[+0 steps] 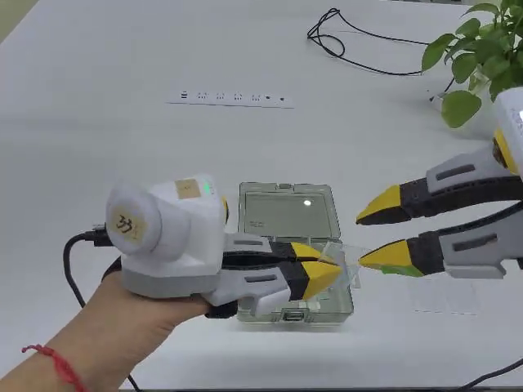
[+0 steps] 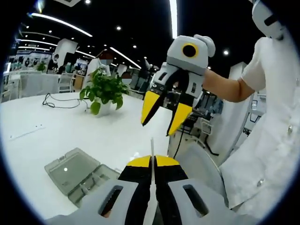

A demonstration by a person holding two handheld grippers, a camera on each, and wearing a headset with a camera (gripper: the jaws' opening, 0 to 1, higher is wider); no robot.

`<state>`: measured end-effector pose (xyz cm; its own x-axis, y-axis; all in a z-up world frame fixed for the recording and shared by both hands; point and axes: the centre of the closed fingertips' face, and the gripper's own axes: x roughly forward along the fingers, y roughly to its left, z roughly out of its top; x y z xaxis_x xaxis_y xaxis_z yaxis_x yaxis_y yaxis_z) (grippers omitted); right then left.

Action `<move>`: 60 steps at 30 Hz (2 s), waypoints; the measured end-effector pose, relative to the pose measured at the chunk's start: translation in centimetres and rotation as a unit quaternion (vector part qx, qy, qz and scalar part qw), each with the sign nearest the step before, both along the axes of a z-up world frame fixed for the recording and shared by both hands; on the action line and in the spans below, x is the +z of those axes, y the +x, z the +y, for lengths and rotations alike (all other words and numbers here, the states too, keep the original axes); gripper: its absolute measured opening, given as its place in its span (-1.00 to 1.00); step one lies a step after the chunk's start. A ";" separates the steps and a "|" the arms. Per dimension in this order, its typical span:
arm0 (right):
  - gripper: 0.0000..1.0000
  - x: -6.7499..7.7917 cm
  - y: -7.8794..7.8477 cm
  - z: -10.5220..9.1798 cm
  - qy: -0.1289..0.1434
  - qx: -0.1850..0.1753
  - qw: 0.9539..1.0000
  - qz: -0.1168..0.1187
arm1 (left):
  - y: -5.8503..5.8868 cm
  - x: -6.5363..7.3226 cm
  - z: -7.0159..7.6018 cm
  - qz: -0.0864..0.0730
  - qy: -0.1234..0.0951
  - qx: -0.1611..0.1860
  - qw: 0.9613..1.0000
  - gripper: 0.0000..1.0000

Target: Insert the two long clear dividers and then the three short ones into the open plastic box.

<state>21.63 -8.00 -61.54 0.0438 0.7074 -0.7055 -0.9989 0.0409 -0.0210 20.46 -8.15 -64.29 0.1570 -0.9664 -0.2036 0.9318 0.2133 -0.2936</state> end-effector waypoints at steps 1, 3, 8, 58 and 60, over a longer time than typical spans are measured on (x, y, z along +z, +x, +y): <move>-0.60 -0.1 -0.2 0.1 -0.001 0.006 1.000 0.007 | -0.1 0.0 0.0 -0.008 0.000 -0.004 1.000 -1.00; -0.65 -0.2 -0.7 0.3 -0.005 0.023 0.999 0.022 | -0.3 0.2 0.0 -0.036 0.001 -0.013 0.999 -1.00; -0.71 -0.5 -1.5 0.8 -0.019 0.050 0.998 0.039 | -1.0 0.4 -0.2 -0.053 0.001 -0.029 0.998 -1.00; -0.95 -1.2 -2.6 2.9 -0.047 0.107 0.991 0.057 | -0.8 -0.3 3.3 -0.058 0.000 0.030 0.998 -0.85; -0.95 -1.2 -2.3 2.9 -0.045 0.105 0.992 0.056 | -0.6 -0.8 3.9 -0.052 0.007 0.040 0.998 -0.79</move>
